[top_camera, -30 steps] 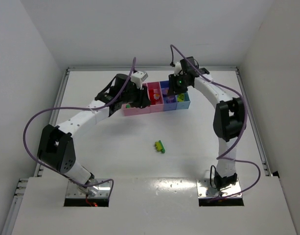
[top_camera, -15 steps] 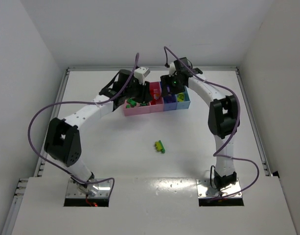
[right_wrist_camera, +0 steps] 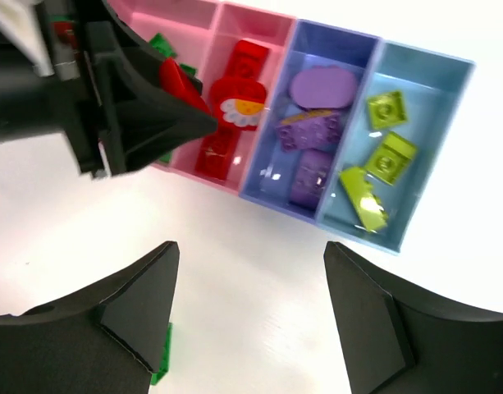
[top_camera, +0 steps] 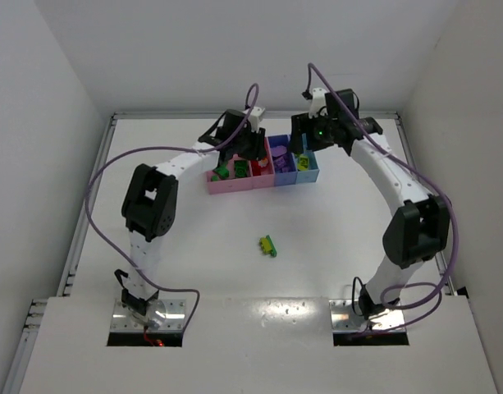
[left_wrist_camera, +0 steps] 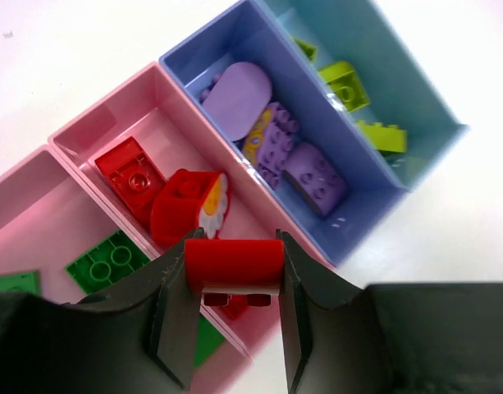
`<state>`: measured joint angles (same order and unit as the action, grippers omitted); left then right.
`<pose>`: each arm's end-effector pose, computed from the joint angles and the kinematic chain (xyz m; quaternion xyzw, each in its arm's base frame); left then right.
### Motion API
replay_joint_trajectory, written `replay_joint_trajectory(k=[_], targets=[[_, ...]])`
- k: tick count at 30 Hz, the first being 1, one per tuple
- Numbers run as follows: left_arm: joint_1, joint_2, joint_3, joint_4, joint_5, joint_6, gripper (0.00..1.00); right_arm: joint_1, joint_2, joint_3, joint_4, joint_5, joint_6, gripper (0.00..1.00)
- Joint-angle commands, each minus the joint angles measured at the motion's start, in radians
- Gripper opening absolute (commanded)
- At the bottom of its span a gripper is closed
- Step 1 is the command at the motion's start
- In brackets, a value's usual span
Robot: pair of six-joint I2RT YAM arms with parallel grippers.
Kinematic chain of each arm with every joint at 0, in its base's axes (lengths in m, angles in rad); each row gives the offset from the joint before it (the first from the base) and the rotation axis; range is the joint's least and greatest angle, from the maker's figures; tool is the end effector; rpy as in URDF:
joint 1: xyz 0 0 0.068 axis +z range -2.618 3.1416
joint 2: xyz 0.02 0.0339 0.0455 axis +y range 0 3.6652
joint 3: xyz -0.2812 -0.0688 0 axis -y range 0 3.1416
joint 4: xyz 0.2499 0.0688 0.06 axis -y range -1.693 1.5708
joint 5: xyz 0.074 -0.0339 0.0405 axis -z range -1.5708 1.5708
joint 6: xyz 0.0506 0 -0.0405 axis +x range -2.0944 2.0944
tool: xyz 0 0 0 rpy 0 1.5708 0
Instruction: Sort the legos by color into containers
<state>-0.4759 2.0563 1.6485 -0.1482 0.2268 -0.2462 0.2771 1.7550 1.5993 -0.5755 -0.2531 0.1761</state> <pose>0.4474 -0.2434 0.2531 0.1541 0.8564 -0.2631 0.4167 0.3998 0.1269 0.3283 -0.0971 0.9021 0.2031 0.3681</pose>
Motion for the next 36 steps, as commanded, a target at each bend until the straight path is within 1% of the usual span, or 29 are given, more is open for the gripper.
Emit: replay_joint_trajectory(k=[1, 2, 4, 8, 9, 11, 14, 15, 17, 20, 22, 23, 26, 27, 28, 30, 31, 32, 34, 36], targets=[[0.010, 0.053, 0.077, 0.030, -0.043, 0.022, 0.20, -0.048, -0.049, -0.070, 0.019, 0.018, -0.024, 0.72], [0.010, 0.068, 0.086, 0.030, -0.065, 0.022, 0.22, -0.058, -0.058, -0.070, 0.019, 0.018, -0.024, 0.72], [0.010, 0.112, 0.112, 0.030, -0.066, 0.031, 0.26, -0.076, -0.074, -0.104, 0.009, 0.006, -0.024, 0.72], [0.010, 0.156, 0.151, 0.030, -0.096, 0.031, 0.44, -0.111, -0.095, -0.130, 0.009, -0.029, -0.024, 0.73], [0.010, 0.156, 0.163, 0.030, -0.096, 0.031, 0.54, -0.111, -0.095, -0.140, 0.009, -0.056, -0.035, 0.73], [0.010, 0.165, 0.163, 0.030, -0.096, 0.031, 0.61, -0.122, -0.095, -0.141, 0.000, -0.103, -0.047, 0.73], [0.010, 0.142, 0.163, 0.030, -0.078, 0.031, 0.64, -0.131, -0.106, -0.160, -0.023, -0.222, -0.125, 0.73], [0.010, 0.116, 0.139, 0.030, -0.055, 0.031, 0.66, -0.131, -0.115, -0.160, -0.038, -0.289, -0.179, 0.73], [0.010, 0.087, 0.119, 0.041, -0.021, 0.031, 0.69, -0.131, -0.115, -0.189, -0.038, -0.351, -0.205, 0.72], [0.010, 0.006, 0.068, 0.041, 0.006, 0.018, 0.71, -0.131, -0.137, -0.243, -0.058, -0.438, -0.276, 0.71], [0.010, -0.048, 0.021, 0.055, 0.032, 0.018, 0.71, -0.113, -0.153, -0.298, -0.058, -0.448, -0.332, 0.71], [0.010, -0.105, 0.005, 0.055, 0.046, 0.009, 0.71, -0.113, -0.178, -0.320, -0.058, -0.448, -0.343, 0.71], [0.019, -0.198, -0.064, 0.055, 0.077, 0.008, 0.71, -0.113, -0.204, -0.384, -0.032, -0.448, -0.375, 0.71], [0.019, -0.264, -0.087, 0.064, 0.129, 0.024, 0.71, -0.113, -0.204, -0.400, -0.046, -0.448, -0.388, 0.71], [0.019, -0.300, -0.111, 0.064, 0.153, 0.036, 0.71, -0.113, -0.216, -0.409, -0.046, -0.462, -0.406, 0.70], [0.028, -0.370, -0.206, 0.033, 0.187, 0.077, 0.71, -0.113, -0.233, -0.435, -0.061, -0.495, -0.457, 0.70], [0.028, -0.439, -0.240, 0.024, 0.187, 0.087, 0.71, -0.113, -0.253, -0.462, -0.061, -0.495, -0.467, 0.70], [0.028, -0.470, -0.306, 0.013, 0.187, 0.087, 0.71, -0.099, -0.253, -0.473, -0.061, -0.495, -0.490, 0.70], [0.040, -0.524, -0.366, 0.001, 0.178, 0.087, 0.71, -0.082, -0.269, -0.507, -0.061, -0.495, -0.503, 0.67], [0.049, -0.591, -0.436, -0.011, 0.187, 0.106, 0.71, -0.043, -0.298, -0.545, -0.061, -0.486, -0.544, 0.67]])
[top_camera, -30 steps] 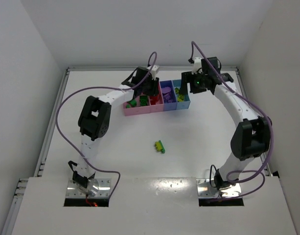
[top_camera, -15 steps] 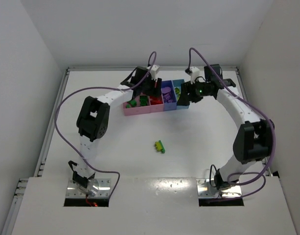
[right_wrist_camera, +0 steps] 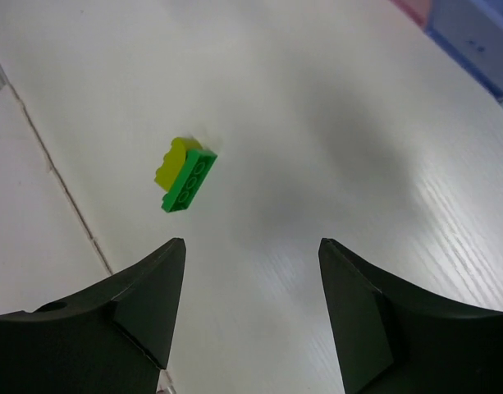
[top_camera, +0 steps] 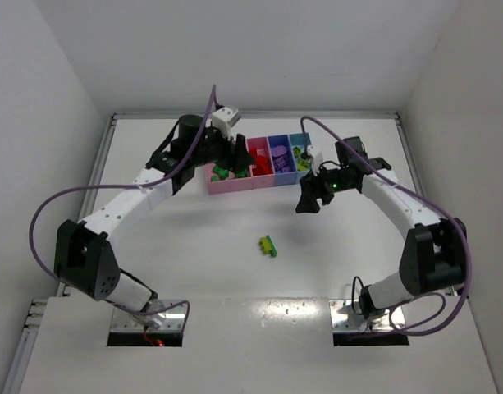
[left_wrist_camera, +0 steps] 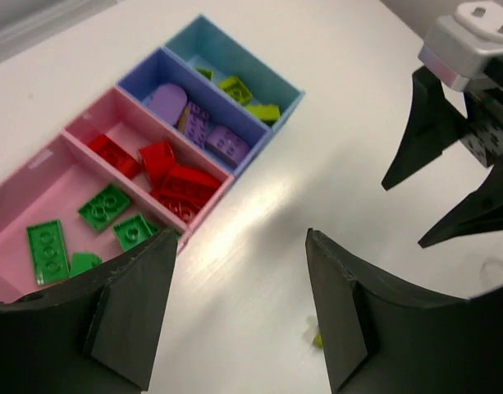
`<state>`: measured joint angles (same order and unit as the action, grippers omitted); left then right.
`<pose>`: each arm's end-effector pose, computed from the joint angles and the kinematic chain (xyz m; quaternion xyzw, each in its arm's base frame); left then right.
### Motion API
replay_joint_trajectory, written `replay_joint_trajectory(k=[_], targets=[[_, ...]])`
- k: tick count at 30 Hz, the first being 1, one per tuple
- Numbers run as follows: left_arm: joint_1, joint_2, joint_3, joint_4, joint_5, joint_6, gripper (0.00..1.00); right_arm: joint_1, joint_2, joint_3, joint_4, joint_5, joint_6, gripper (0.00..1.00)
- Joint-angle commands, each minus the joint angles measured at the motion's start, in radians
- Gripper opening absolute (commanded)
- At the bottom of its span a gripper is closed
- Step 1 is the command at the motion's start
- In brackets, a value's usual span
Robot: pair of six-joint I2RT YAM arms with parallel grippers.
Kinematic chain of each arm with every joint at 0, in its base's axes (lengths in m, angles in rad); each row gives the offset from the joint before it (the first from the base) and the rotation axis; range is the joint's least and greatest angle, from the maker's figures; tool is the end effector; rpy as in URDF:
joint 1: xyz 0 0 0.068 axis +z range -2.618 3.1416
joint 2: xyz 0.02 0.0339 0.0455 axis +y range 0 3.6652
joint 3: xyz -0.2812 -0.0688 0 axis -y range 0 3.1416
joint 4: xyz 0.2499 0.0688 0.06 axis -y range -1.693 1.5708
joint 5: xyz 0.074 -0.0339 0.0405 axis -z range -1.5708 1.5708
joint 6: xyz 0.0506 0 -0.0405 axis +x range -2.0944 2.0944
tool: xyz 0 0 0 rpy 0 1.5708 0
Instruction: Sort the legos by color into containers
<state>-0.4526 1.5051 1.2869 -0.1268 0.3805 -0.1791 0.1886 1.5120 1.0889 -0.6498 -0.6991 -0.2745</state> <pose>0.3266 -0.1797 0.3577 0.2173 0.7809 -0.3225 0.4889 0.2982 0.0901 0.2473 -0.2911 0.8669 0.3217 0.2455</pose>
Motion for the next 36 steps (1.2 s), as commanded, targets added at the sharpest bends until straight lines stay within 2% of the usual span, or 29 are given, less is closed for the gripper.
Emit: replay_joint_trajectory(k=[1, 4, 7, 8, 9, 11, 12, 19, 23, 27, 33, 36], targets=[[0.026, -0.061, -0.095, -0.033, 0.066, 0.055, 0.71, 0.061, -0.055, -0.050, 0.022, -0.021, -0.104, 0.67], [0.011, -0.114, -0.155, -0.118, 0.196, 0.191, 0.69, 0.107, -0.078, -0.127, 0.033, 0.012, -0.129, 0.67], [-0.029, -0.129, -0.176, -0.282, 0.328, 0.439, 0.69, 0.107, -0.099, -0.168, 0.042, 0.032, -0.129, 0.67], [-0.049, -0.129, -0.176, -0.339, 0.346, 0.593, 0.69, 0.092, -0.108, -0.178, 0.055, 0.041, -0.106, 0.67], [-0.049, -0.129, -0.187, -0.426, 0.356, 0.666, 0.69, 0.092, -0.127, -0.187, 0.055, 0.041, -0.092, 0.67], [-0.064, -0.129, -0.198, -0.487, 0.356, 0.801, 0.69, 0.071, -0.148, -0.211, 0.064, 0.052, -0.068, 0.67], [-0.064, -0.129, -0.198, -0.526, 0.356, 0.922, 0.69, 0.071, -0.160, -0.222, 0.053, 0.052, -0.054, 0.67], [-0.121, -0.033, -0.170, -0.644, 0.367, 1.399, 0.69, -0.015, -0.306, -0.314, 0.116, 0.154, 0.093, 0.67], [-0.162, 0.061, -0.124, -0.669, 0.394, 1.553, 0.69, -0.078, -0.328, -0.305, 0.137, 0.225, 0.193, 0.67], [-0.184, 0.165, -0.064, -0.730, 0.416, 1.745, 0.69, -0.169, -0.328, -0.267, 0.115, 0.225, 0.265, 0.67], [-0.224, 0.363, 0.138, -0.910, 0.434, 1.980, 0.69, -0.302, -0.337, -0.219, 0.061, 0.126, 0.324, 0.67], [-0.234, 0.431, 0.179, -0.987, 0.434, 2.070, 0.69, -0.339, -0.337, -0.207, 0.032, 0.093, 0.333, 0.67]])
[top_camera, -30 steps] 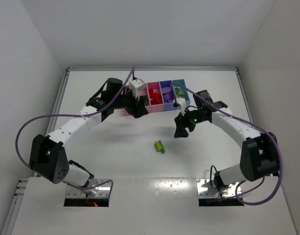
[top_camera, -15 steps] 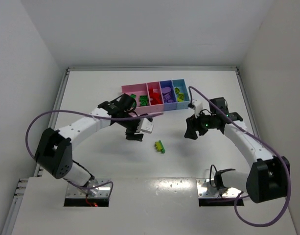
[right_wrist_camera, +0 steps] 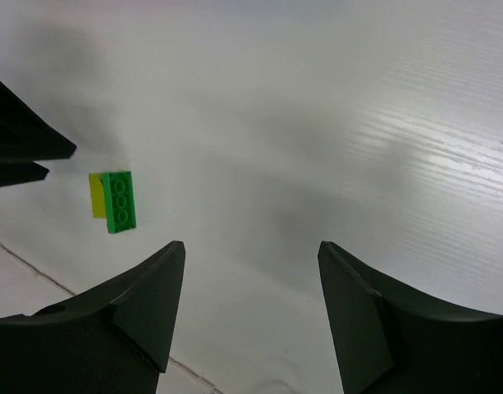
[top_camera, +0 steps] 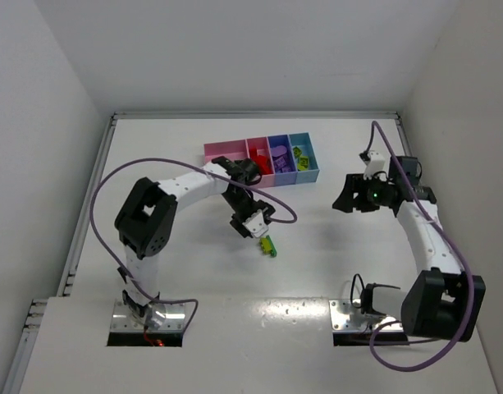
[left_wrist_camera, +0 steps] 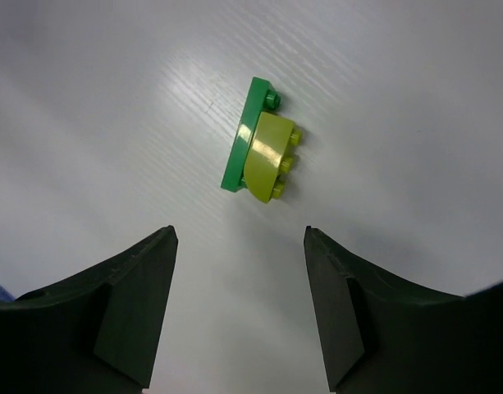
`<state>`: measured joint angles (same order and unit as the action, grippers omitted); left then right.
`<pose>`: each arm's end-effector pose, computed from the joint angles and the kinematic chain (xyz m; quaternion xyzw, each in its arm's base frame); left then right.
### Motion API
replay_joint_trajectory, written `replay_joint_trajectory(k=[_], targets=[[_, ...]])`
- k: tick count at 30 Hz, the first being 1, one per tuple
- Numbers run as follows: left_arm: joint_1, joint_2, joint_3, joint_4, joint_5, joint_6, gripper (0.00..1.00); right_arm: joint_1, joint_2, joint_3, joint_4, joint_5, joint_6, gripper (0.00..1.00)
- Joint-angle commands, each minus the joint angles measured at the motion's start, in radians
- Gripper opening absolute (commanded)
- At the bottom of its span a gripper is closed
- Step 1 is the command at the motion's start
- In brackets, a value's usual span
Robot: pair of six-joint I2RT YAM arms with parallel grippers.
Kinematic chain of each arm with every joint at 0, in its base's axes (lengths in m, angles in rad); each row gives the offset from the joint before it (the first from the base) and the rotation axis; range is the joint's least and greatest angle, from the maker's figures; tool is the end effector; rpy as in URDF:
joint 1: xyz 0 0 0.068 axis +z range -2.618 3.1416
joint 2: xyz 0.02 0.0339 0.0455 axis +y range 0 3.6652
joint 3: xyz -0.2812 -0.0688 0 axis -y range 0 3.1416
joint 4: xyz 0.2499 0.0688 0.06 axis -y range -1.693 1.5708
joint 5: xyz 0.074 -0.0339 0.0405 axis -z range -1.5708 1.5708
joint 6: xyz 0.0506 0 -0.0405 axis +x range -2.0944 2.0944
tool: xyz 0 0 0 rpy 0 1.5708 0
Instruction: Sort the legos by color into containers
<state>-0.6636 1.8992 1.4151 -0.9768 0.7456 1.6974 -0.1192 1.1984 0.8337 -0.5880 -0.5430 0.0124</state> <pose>0.2719 -0.2562 0.2060 0.8676 0.3353 -0.2909 0.2242 0.2419 -0.0026 0.2467 -0.0210 0.9211 0.2395 0.3062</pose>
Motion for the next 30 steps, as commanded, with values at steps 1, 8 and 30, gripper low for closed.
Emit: replay_joint_trajectory(k=[1, 8, 30], targets=[[-0.024, 0.047, 0.067, -0.146, 0.069, 0.209, 0.69, -0.052, -0.023, 0.057, -0.030, -0.063, 0.046, 0.67], [-0.051, 0.138, 0.137, -0.281, 0.047, 0.327, 0.69, -0.131, -0.005, 0.100, -0.064, -0.110, 0.046, 0.67], [-0.079, 0.274, 0.268, -0.326, 0.047, 0.338, 0.69, -0.227, 0.052, 0.140, -0.125, -0.199, 0.018, 0.67]])
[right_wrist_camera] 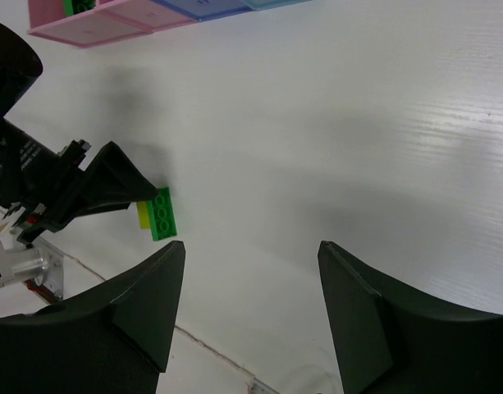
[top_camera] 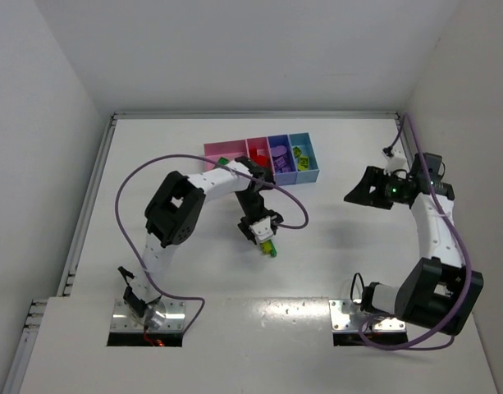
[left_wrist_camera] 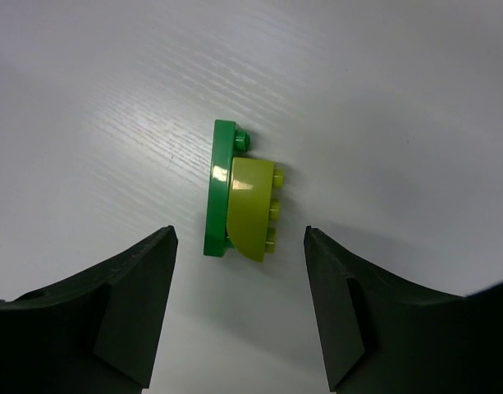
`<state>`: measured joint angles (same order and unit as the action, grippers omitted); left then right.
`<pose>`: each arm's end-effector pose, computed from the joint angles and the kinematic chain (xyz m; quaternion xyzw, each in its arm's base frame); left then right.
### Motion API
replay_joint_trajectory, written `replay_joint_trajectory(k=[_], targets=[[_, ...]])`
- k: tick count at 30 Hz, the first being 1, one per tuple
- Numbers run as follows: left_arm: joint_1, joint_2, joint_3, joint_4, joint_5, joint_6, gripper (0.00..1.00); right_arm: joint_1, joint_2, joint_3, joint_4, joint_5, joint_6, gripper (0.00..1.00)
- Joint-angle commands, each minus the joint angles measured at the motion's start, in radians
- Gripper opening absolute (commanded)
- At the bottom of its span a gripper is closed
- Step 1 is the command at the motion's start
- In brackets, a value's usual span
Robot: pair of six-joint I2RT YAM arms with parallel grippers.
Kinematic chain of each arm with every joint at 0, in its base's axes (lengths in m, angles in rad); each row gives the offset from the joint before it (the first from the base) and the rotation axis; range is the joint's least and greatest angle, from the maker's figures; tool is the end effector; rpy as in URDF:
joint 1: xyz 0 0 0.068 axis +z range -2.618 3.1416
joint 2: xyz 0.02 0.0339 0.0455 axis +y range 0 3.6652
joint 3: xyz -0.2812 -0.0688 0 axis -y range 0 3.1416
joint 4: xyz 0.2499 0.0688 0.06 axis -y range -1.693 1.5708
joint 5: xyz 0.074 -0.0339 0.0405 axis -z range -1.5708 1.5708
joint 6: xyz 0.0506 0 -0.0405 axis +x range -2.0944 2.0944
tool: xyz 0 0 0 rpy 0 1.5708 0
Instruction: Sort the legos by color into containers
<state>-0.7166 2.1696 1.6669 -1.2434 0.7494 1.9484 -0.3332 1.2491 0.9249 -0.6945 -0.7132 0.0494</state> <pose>0.2843 -0.2933 0.1686 0.8933 0.2500 -0.3447 0.1441 0.2433 -0.0492 0.2620 0.0780 0.9033 0.2964 0.3003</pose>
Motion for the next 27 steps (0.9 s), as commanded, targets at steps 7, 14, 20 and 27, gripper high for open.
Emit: replay_joint_trajectory(k=[7, 14, 20, 27], targets=[[-0.044, 0.013, 0.005, -0.050, 0.053, 0.066, 0.67, -0.033, 0.010, 0.049, -0.028, -0.038, -0.028, 0.67], [-0.053, 0.042, 0.014, -0.007, 0.062, -0.012, 0.61, -0.052, 0.019, 0.058, -0.037, -0.048, -0.028, 0.67], [-0.053, 0.070, 0.014, 0.045, 0.033, -0.075, 0.60, -0.052, 0.019, 0.058, -0.057, -0.057, -0.048, 0.67], [-0.053, 0.042, -0.027, 0.224, 0.002, -0.276, 0.37, -0.061, 0.019, 0.058, -0.066, -0.077, -0.057, 0.67]])
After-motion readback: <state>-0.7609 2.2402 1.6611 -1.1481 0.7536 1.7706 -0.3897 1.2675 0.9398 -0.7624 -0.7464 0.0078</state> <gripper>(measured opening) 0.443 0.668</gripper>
